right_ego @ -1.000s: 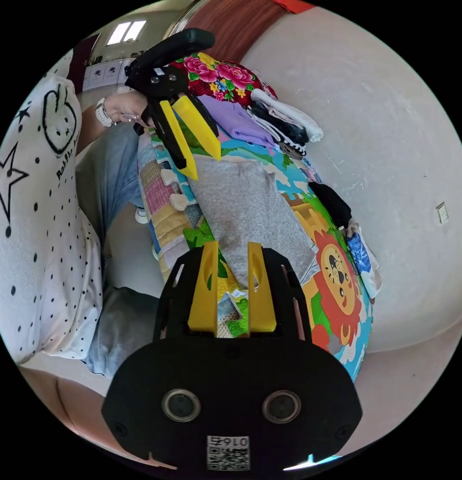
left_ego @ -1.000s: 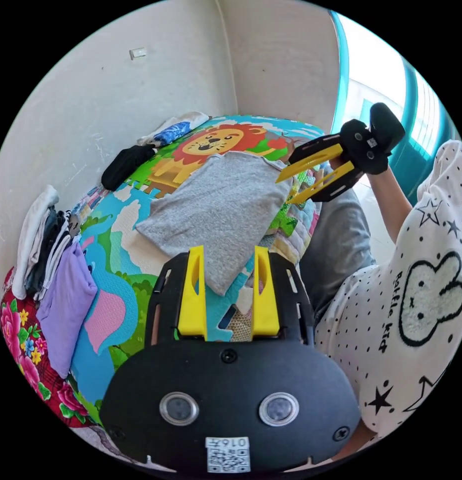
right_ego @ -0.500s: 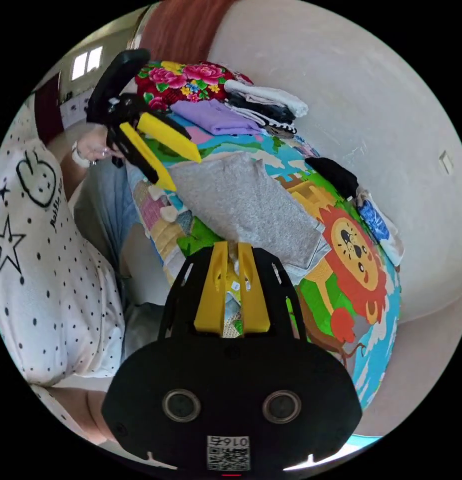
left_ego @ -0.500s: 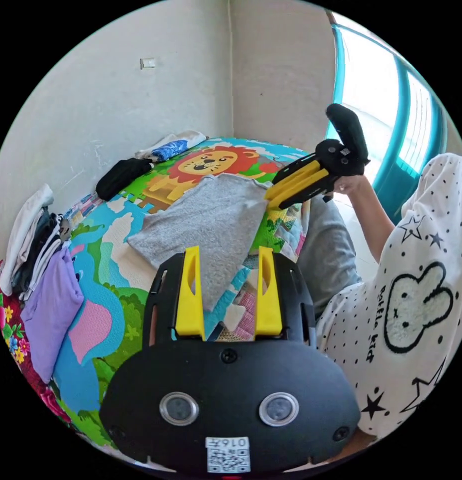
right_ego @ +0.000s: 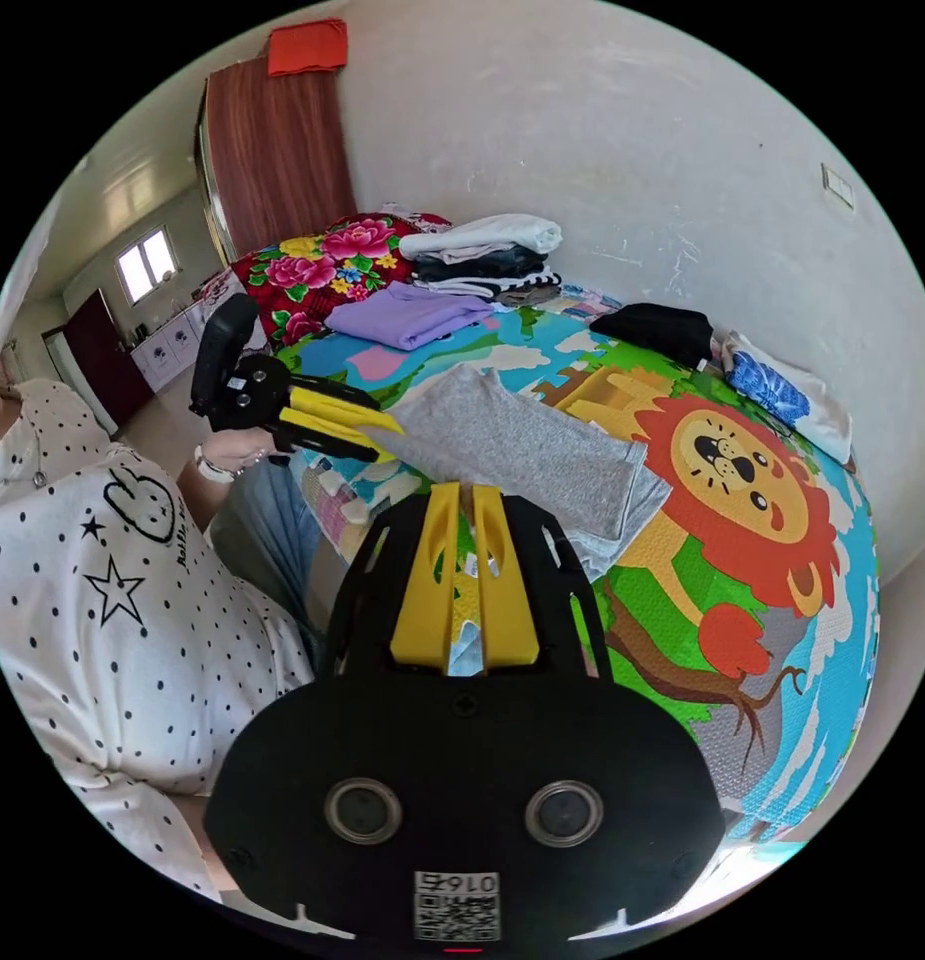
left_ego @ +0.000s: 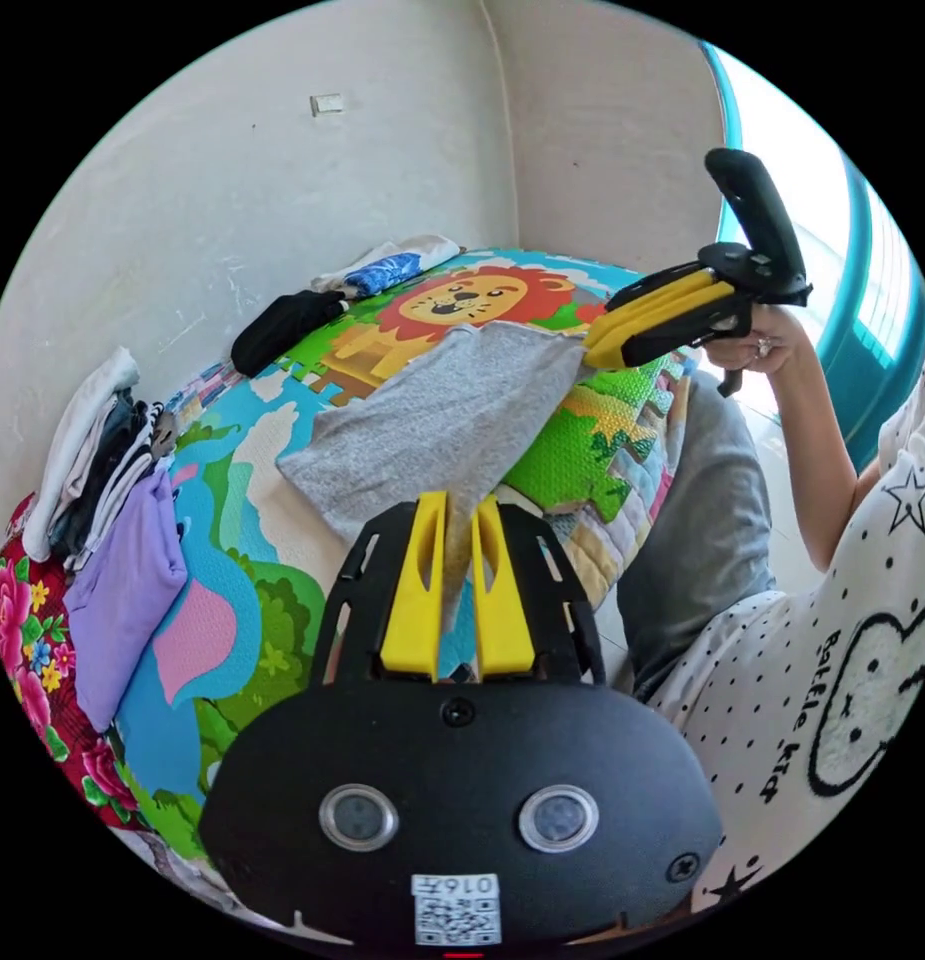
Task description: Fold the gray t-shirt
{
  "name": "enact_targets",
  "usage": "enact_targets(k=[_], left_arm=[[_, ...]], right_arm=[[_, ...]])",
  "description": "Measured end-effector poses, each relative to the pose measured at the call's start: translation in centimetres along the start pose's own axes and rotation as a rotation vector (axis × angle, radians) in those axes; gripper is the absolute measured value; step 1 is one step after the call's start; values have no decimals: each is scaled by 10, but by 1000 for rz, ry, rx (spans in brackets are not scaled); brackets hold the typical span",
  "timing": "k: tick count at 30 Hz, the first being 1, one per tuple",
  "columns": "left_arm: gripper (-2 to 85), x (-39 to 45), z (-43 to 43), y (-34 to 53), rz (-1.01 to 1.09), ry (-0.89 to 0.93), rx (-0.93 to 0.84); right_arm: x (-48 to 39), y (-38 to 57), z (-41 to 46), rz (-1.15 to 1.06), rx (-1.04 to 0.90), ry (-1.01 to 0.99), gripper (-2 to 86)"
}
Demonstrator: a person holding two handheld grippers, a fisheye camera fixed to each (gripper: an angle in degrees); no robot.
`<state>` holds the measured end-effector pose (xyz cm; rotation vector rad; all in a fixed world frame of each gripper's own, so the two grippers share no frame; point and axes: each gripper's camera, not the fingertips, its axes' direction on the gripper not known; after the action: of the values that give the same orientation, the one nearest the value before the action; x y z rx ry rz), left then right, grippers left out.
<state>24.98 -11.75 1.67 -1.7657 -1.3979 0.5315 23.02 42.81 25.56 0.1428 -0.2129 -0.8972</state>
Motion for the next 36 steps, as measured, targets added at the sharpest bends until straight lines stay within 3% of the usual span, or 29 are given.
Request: enact_targets(k=[3, 9, 14, 20, 28, 36], left_arm=[[15, -20, 2, 4, -39, 58, 7], [6, -66, 9, 12, -154, 250, 35], [6, -91, 10, 30, -158, 317, 66], [20, -119, 18, 60, -162, 337, 66], [64, -135, 47, 87, -128, 343, 20], [8, -133, 38, 97, -32, 262, -17]], right_arm=[[-19, 4, 4, -102, 7, 45, 40], [-74, -2, 21, -307, 97, 30, 157], [-92, -18, 66, -252, 13, 342, 133], [-86, -7, 84, -251, -89, 491, 108], [-81, -18, 83, -132, -78, 316, 61], [-108, -47, 108, -223, -166, 250, 43]])
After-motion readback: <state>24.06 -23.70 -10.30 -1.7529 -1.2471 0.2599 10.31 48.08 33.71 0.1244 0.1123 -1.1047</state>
